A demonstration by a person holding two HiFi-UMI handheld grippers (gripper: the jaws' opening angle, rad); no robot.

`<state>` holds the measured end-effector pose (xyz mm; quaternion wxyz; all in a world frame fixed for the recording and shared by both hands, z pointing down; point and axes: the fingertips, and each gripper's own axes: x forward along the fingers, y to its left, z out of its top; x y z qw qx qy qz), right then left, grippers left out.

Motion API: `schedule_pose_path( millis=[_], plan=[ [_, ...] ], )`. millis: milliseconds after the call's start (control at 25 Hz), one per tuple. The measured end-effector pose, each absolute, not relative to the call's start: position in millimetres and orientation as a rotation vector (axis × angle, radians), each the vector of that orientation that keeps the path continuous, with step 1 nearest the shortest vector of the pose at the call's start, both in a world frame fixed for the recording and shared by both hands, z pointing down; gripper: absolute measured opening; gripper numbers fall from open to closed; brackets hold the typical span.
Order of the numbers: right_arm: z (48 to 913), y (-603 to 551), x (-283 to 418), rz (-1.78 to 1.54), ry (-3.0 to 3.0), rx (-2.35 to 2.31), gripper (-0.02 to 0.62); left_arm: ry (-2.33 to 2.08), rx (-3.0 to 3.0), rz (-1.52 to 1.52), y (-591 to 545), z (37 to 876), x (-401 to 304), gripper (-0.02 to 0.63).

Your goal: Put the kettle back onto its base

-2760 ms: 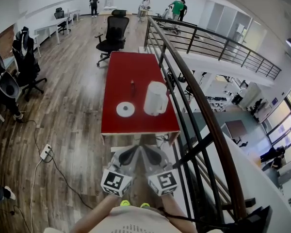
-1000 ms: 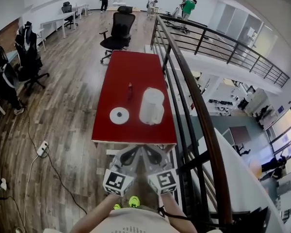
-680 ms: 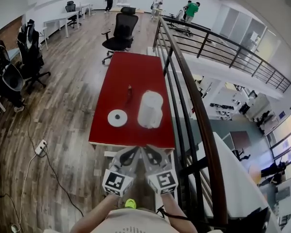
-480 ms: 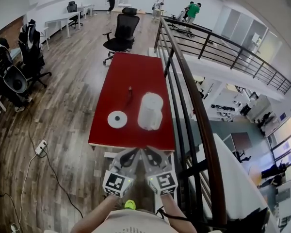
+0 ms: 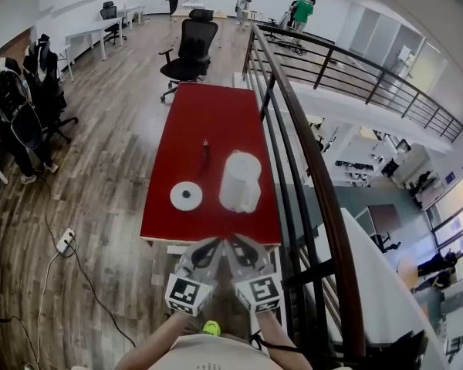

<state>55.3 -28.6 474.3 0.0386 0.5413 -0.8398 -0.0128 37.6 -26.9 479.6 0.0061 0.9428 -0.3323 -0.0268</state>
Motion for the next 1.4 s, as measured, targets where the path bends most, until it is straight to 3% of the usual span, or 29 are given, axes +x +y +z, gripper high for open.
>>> schedule_pose_path(
  millis=[1400],
  plan=[
    [488,-128,83,-0.011,-2.386,1.806,0.052,-0.824,2.994,-0.048,-125,490,65,-0.008]
  ],
)
